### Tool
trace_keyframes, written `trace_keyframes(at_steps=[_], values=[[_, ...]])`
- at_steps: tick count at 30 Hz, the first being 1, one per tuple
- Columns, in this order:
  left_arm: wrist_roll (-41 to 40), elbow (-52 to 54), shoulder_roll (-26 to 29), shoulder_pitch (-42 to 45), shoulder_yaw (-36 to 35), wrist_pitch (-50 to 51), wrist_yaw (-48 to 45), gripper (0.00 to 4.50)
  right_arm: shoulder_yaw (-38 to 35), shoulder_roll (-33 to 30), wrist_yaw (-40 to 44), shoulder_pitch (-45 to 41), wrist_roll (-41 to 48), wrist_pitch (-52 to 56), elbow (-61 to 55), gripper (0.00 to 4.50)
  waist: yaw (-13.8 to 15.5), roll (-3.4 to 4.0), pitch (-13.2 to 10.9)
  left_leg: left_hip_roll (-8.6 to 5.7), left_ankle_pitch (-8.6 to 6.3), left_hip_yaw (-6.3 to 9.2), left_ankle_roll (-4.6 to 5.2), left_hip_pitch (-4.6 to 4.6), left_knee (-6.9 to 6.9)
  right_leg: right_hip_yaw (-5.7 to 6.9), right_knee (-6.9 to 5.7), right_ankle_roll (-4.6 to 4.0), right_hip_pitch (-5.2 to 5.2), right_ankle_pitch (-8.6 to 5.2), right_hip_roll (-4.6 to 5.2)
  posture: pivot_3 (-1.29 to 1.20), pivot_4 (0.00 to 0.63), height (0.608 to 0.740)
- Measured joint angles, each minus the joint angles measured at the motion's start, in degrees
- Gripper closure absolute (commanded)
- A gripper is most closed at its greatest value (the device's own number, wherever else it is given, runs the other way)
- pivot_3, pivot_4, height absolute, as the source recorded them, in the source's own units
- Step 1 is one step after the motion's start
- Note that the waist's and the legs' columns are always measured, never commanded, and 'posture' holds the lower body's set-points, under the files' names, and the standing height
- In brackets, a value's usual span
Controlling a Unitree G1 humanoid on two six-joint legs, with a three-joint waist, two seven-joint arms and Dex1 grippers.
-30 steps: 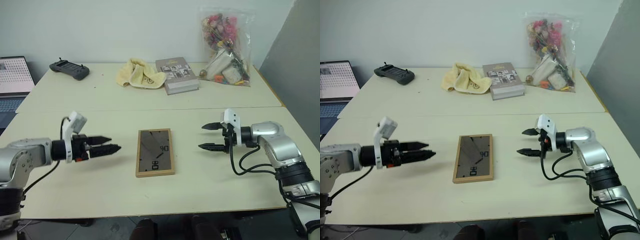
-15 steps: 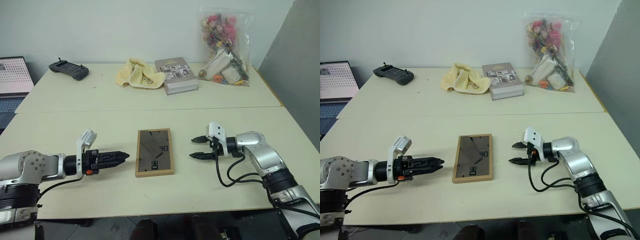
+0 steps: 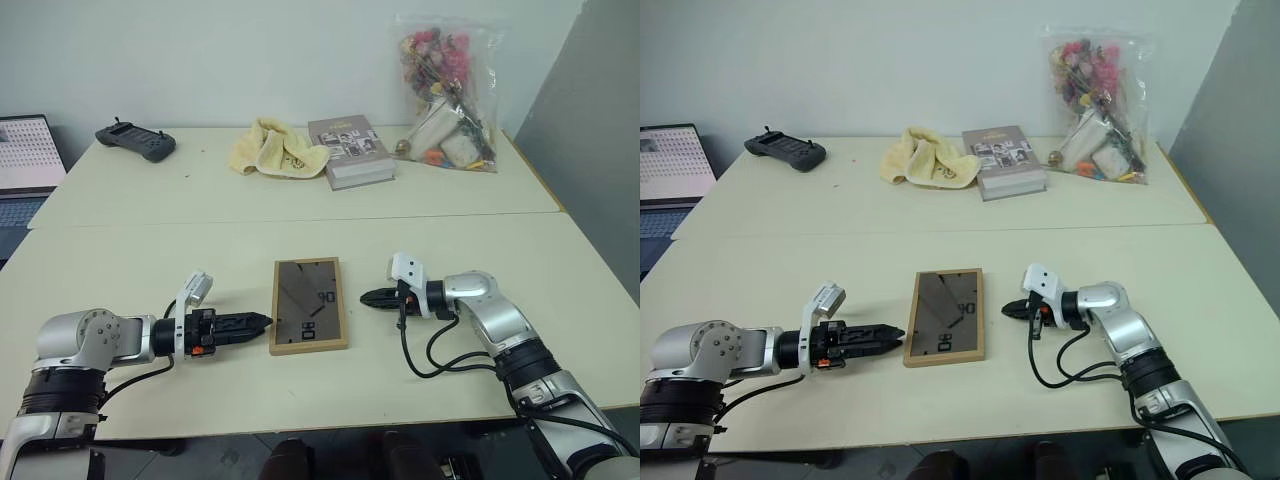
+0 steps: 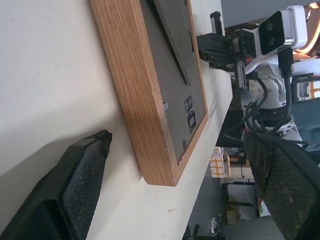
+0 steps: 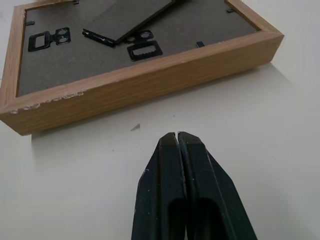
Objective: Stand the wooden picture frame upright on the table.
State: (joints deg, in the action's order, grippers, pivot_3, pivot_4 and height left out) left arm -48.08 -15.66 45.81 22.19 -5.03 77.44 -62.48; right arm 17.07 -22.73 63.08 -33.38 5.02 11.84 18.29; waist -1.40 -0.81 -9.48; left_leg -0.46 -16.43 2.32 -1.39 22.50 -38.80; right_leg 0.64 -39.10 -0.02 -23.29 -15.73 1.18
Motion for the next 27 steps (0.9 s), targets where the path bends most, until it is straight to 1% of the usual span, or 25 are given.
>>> trace_keyframes(at_steps=[3,10,19,22,24,27], values=[[0.57,-1.08,-1.68,1.06,0.79,-0.12,-0.22,0.0,1.01,1.83,-0.82,0.0,-0.68,0.0,-0.29,4.48,0.28,0.15,0.11,-0.04,-0.07,0.0,0.13,-0.05,-0.01,0.0,-0.01,0.0,0.06,0.0,0.03,0.0,0.15,0.74],[0.48,-0.61,-5.7,2.36,0.55,1.91,1.15,0.0,2.47,6.17,-2.89,-0.3,-1.63,0.38,-0.56,4.48,0.63,0.14,0.13,-0.07,-0.07,0.0,0.12,-0.05,-0.04,-0.01,-0.01,0.01,0.07,0.0,0.06,0.0,0.15,0.74],[1.08,-0.72,-6.35,2.67,1.33,0.85,0.64,0.0,3.34,6.56,-3.44,-0.51,-1.75,0.3,-1.72,4.48,0.73,0.15,0.15,-0.07,-0.06,0.01,0.11,-0.06,-0.04,-0.01,0.0,0.01,0.07,0.0,0.06,0.0,0.15,0.74],[1.65,-1.67,-6.65,3.48,2.13,-0.55,0.4,0.48,3.35,6.19,-3.61,-0.45,-1.97,0.02,-1.72,4.5,1.08,0.18,0.17,-0.08,-0.07,0.01,0.12,-0.08,-0.04,0.0,-0.01,0.0,0.08,0.0,0.06,0.0,0.15,0.74],[2.15,-3.43,-6.78,4.24,2.57,-1.35,0.33,0.97,3.34,6.01,-3.96,-0.36,-2.02,-0.07,-1.75,4.5,1.18,0.18,0.18,-0.08,-0.07,0.01,0.12,-0.08,-0.04,0.01,-0.03,0.01,0.08,0.0,0.06,0.0,0.15,0.74],[3.09,-5.34,-6.84,5.36,3.05,-1.84,0.38,1.54,3.18,5.34,-4.51,0.05,-2.01,-0.07,-2.21,4.5,1.12,0.17,0.18,-0.07,-0.07,0.02,0.12,-0.08,-0.04,0.01,-0.04,0.0,0.07,0.0,0.04,0.0,0.15,0.74]])
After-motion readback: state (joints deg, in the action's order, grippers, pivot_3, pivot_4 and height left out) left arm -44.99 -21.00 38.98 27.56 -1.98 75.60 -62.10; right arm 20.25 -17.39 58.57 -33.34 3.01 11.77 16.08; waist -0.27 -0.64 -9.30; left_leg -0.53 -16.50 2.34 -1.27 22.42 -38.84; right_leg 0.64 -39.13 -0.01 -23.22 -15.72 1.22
